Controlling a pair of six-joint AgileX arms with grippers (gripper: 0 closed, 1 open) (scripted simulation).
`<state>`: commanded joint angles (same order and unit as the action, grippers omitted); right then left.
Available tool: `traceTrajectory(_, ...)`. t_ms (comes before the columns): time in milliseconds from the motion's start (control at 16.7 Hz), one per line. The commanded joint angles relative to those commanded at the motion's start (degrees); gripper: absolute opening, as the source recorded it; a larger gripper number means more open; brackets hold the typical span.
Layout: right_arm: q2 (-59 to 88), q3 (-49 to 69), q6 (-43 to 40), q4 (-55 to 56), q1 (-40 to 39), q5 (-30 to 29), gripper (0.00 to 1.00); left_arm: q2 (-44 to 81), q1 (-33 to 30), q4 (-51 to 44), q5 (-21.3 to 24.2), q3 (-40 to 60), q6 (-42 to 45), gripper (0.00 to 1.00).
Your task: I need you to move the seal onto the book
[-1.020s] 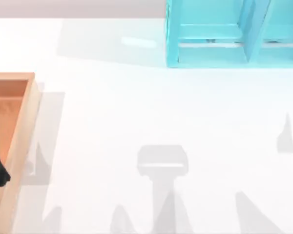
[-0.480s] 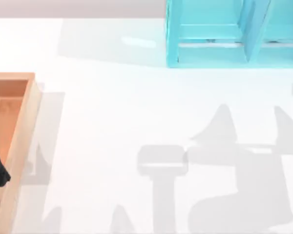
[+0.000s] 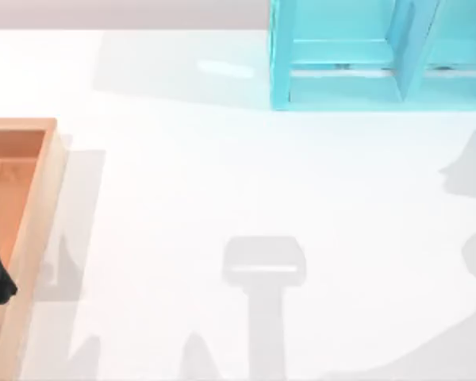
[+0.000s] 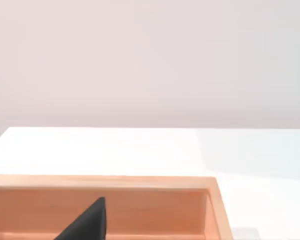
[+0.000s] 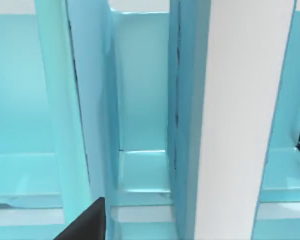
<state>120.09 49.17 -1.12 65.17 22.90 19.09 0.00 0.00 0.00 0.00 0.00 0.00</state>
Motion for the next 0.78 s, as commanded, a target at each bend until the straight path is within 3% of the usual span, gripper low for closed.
traceTrajectory(540,3.7,1.4,-0.2,1.8,0.3,0.7,1.00,0.0,0.0,0.0,0.0,0.0,0.0,1.00)
traceTrajectory(780,7.2,7.6,-0.1,-0.7,-0.5,-0.4,1.00,0.0,0.0,0.0,0.0,0.0,0.0,1.00)
